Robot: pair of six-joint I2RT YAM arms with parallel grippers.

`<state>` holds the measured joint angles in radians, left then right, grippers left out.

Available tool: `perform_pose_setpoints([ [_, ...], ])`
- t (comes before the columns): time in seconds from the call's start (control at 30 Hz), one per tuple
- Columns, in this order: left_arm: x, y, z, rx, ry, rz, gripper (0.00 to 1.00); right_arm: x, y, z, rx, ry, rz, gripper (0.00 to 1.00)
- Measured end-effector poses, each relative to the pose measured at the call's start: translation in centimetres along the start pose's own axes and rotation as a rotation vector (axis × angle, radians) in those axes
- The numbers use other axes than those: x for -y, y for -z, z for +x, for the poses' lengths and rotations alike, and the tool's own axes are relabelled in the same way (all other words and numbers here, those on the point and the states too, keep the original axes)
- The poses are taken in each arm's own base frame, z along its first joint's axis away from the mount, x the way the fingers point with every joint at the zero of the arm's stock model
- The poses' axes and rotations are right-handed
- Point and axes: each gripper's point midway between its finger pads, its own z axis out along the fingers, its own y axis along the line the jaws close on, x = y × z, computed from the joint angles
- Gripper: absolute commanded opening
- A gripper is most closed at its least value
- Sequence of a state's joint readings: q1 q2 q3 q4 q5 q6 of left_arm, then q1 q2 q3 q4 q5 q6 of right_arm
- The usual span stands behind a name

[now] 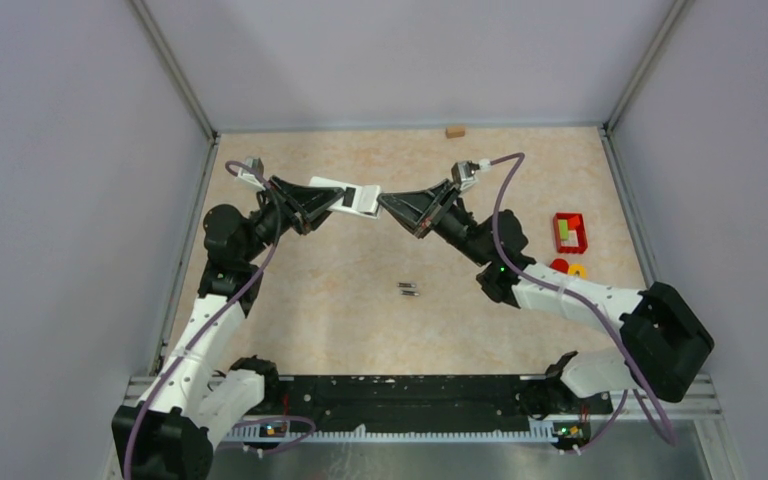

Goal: Load the batteries into the remote control

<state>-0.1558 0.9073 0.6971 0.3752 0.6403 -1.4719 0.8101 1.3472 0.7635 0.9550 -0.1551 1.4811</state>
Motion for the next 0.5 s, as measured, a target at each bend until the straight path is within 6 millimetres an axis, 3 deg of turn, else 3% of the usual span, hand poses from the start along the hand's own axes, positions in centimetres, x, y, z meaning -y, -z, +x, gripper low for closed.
perform_pose_setpoints([
  [0.5, 0.42, -0.01, -0.05, 0.002, -0.014, 0.018, 0.0, -0.76, 0.28, -0.38, 0.022, 0.003, -0.006, 0.0],
])
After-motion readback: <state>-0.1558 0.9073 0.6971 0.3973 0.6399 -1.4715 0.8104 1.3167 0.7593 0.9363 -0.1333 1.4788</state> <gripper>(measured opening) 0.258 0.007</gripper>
